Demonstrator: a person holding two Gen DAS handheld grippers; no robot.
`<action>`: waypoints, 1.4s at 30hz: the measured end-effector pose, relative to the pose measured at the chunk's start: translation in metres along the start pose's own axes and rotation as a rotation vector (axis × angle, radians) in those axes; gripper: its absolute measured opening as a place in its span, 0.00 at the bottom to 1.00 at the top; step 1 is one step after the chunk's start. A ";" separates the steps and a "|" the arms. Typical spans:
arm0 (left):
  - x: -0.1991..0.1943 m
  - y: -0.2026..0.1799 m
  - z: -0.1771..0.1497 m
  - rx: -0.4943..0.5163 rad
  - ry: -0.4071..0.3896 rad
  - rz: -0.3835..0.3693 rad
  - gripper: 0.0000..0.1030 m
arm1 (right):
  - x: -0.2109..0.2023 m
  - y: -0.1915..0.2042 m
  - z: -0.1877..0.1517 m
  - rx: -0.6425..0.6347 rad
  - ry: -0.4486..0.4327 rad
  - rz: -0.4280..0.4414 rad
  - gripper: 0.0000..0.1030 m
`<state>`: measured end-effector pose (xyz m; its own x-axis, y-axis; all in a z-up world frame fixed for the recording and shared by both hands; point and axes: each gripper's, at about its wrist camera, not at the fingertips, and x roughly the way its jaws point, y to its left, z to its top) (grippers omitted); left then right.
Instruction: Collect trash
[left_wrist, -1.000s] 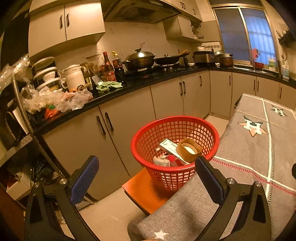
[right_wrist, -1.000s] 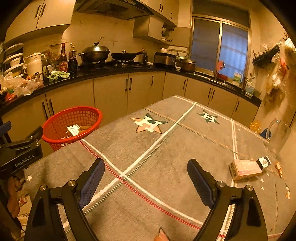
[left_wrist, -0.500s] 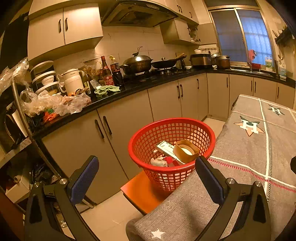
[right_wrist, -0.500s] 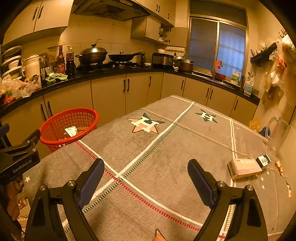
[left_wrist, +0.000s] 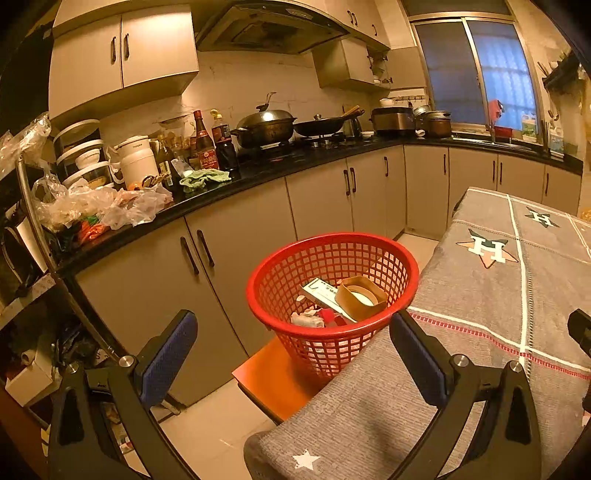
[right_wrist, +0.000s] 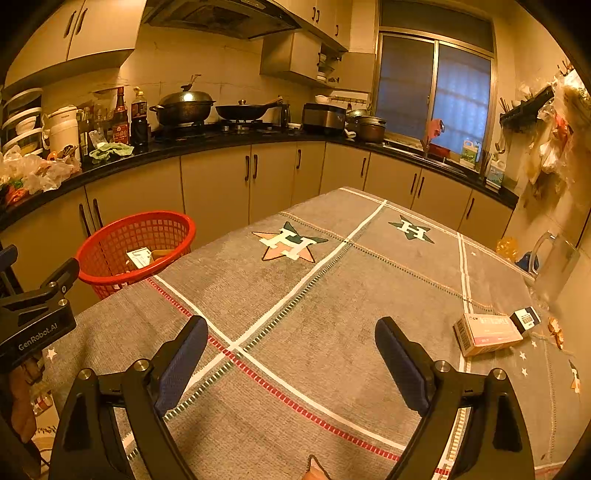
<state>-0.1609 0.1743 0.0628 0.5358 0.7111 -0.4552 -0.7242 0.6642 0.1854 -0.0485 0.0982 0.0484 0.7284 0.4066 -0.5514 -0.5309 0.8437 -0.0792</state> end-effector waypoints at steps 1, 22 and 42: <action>0.000 0.000 0.000 -0.001 -0.001 0.001 1.00 | 0.000 0.000 0.000 0.000 0.001 -0.001 0.92; 0.005 0.001 -0.001 0.009 0.013 -0.003 1.00 | 0.004 0.001 -0.001 -0.012 0.015 -0.013 0.92; 0.004 0.000 -0.002 0.012 0.009 -0.002 1.00 | 0.006 0.003 -0.003 -0.022 0.025 -0.018 0.92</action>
<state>-0.1594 0.1764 0.0595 0.5332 0.7077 -0.4635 -0.7179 0.6683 0.1947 -0.0465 0.1022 0.0425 0.7273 0.3819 -0.5703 -0.5269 0.8431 -0.1073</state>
